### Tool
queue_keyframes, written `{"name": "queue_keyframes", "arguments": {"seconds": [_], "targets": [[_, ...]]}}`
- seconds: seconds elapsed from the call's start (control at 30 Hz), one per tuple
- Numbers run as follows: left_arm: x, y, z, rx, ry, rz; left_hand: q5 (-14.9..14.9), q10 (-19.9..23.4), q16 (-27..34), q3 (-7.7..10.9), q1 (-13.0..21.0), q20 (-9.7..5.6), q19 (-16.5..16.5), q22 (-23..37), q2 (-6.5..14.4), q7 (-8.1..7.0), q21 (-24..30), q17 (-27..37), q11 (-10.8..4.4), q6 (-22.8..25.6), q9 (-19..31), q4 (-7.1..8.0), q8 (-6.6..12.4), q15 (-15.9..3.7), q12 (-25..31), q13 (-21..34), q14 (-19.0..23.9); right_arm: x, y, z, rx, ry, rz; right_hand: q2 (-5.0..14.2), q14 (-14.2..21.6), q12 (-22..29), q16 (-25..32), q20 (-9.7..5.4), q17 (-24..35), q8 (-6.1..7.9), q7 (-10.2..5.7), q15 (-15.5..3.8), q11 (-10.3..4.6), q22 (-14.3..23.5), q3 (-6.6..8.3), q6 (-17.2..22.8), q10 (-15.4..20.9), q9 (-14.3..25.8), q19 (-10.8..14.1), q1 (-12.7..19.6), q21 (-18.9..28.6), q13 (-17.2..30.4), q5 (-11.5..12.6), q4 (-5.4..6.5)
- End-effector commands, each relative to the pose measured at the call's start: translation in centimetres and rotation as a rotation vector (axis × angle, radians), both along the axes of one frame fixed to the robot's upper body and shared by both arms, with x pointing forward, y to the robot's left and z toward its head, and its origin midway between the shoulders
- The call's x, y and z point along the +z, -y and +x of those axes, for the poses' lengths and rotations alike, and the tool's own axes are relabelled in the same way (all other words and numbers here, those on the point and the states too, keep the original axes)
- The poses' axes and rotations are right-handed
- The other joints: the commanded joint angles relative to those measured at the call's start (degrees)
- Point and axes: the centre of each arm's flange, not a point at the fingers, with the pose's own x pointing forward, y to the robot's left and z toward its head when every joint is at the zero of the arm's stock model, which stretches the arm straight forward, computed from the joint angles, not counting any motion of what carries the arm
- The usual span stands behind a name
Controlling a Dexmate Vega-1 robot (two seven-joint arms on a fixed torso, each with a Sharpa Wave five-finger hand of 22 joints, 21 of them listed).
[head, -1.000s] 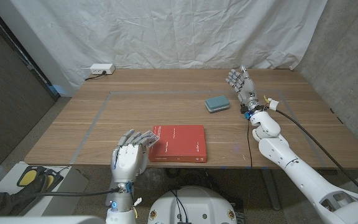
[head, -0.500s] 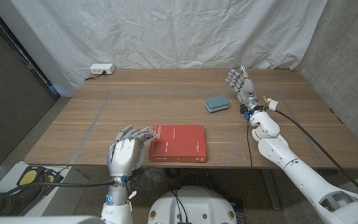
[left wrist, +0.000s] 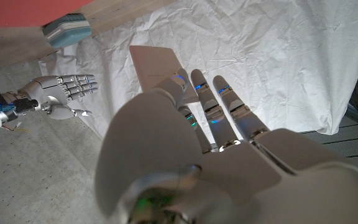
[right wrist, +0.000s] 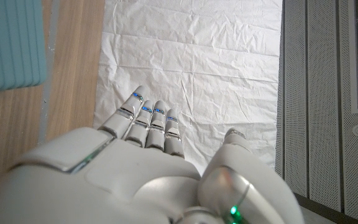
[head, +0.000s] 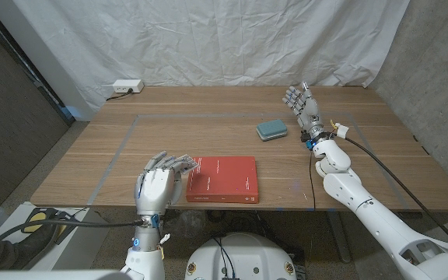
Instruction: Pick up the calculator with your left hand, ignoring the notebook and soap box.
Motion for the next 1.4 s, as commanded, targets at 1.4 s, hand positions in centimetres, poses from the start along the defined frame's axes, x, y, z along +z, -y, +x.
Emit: {"name": "queue_keyframes", "arguments": {"seconds": [1.4], "targets": [[4.2,-0.9,-2.7,0.043,0.065,0.076,-0.02,0.24,-0.12,0.99,-0.89,-7.75,0.44,0.16,-0.88,-0.21,0.61,0.14,-0.01,0.66,0.17,0.15,-0.97,-8.09,-0.54,0.31,0.69,0.0,-0.5,0.2,0.004,-0.005,-0.001,0.71,0.44,-0.21,-0.03,-0.45,0.29,-0.32,-0.21,0.10,0.00,0.13,-0.30,0.30,0.61,0.30,0.65,0.24,-0.33,0.10,-0.01,-0.06]]}}
